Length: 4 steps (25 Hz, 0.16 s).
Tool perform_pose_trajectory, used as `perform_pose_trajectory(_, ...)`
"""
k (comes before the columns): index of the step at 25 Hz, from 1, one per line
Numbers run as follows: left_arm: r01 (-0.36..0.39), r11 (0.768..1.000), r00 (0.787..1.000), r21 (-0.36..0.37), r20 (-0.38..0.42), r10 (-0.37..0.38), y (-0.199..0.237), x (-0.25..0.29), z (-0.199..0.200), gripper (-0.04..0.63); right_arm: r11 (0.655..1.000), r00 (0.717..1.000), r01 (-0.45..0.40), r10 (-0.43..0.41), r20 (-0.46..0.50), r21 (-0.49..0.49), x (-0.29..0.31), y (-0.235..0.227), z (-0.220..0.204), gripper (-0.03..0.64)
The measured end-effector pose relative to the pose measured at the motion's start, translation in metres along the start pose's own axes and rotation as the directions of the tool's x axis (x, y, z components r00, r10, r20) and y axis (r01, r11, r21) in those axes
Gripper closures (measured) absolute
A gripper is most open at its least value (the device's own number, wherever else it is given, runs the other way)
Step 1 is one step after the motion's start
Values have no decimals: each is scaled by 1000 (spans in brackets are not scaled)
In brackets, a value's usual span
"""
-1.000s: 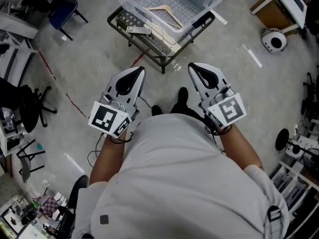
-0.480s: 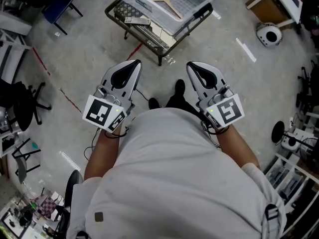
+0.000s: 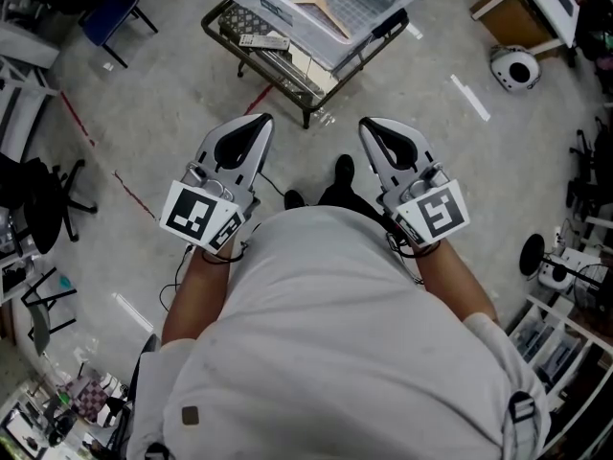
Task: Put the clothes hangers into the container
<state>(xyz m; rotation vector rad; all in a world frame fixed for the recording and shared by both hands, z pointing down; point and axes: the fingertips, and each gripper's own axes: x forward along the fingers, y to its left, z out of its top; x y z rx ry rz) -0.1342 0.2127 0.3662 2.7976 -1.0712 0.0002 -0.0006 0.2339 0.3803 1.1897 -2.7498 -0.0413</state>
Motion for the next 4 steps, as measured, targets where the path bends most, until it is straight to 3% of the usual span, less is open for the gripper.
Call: perform_pose_trajectory(4,3,1000,1000,-2,-2,-3,-2,9,1,580,1000,1000,5,-5,2,7,-2,-10,1,598)
